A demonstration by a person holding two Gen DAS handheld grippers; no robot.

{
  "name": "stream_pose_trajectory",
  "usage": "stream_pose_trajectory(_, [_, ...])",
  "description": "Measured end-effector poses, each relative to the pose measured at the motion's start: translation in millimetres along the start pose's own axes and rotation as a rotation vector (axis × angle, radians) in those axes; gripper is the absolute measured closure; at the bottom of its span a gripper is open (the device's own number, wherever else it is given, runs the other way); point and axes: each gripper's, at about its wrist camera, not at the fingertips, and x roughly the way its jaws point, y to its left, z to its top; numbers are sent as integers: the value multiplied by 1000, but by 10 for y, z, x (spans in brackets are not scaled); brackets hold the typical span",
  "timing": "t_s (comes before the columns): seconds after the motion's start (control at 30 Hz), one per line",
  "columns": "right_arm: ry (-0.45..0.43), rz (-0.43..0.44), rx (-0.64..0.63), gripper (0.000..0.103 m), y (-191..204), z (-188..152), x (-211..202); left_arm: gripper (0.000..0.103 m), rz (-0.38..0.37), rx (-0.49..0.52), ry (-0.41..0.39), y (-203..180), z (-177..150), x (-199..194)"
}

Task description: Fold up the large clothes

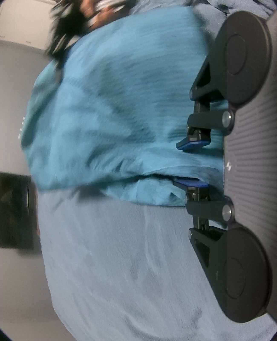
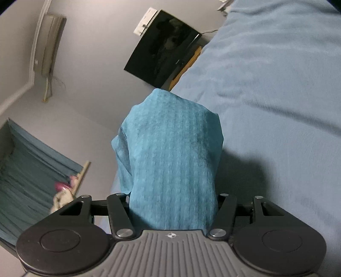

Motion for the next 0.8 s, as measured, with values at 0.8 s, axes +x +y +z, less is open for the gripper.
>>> stream_pose_trajectory(0.8, [-56, -335, -678, 6, 615, -41, -86, 77, -49, 66, -46, -371, -24, 213])
